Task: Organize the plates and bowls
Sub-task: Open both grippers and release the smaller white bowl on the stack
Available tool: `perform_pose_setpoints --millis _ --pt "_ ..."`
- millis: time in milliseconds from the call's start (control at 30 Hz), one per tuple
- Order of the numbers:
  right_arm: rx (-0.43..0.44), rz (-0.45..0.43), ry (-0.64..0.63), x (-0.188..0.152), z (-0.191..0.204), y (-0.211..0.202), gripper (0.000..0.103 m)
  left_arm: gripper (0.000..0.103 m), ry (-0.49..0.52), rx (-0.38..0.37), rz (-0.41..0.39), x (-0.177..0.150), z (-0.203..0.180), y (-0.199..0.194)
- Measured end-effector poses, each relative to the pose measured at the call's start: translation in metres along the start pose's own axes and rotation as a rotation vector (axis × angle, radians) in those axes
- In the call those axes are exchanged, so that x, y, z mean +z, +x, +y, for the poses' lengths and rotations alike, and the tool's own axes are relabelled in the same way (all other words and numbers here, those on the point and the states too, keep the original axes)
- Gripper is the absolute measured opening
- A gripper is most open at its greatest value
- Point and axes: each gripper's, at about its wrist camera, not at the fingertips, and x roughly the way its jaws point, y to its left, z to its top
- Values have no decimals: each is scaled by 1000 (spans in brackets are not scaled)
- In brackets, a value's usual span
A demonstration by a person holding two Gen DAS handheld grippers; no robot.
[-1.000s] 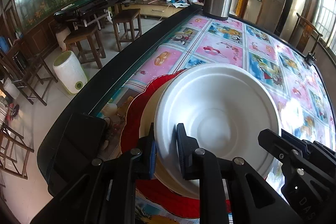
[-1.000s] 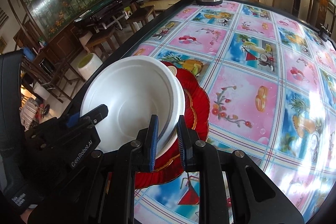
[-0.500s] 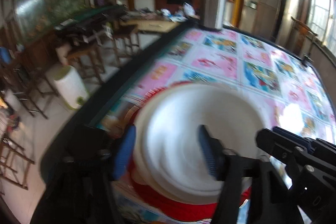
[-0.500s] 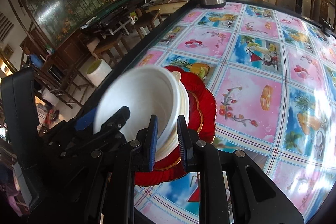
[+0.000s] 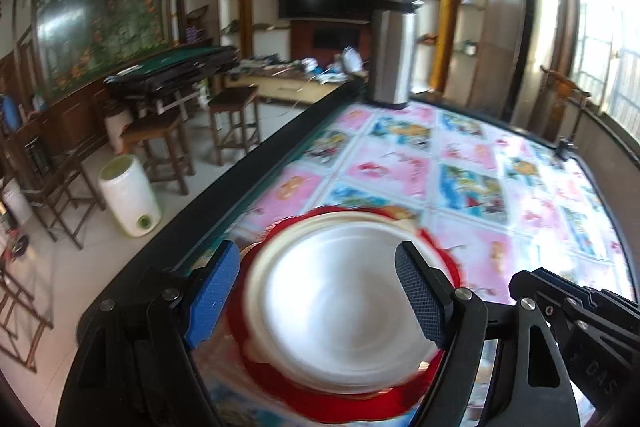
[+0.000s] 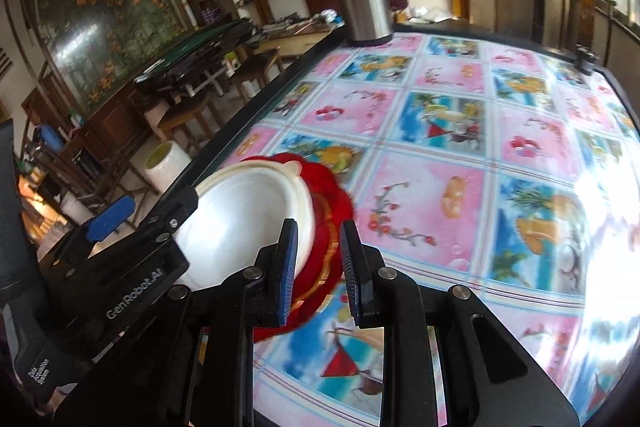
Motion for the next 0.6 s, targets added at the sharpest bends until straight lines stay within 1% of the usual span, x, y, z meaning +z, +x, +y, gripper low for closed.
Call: perform_pose_setpoints --millis 67,100,200,400,500,600 --pt "-66 -27 13 -2 -13 -10 42 80 14 -36 -1 0 -12 -2" --pt "-99 -44 20 -4 -21 -15 46 80 25 -60 4 0 -22 -2" --pt "-150 -66 71 -9 -47 -28 46 80 53 -114 23 -2 -44 -2" --pt "-260 -99 118 -23 -84 -51 46 80 117 -184 23 -9 -87 -6" --pt "-290 -109 158 -30 -102 -58 46 80 141 -204 25 -13 -100 -7" --pt "-285 -99 184 -32 -113 -59 46 80 156 -207 31 -16 -105 -7"
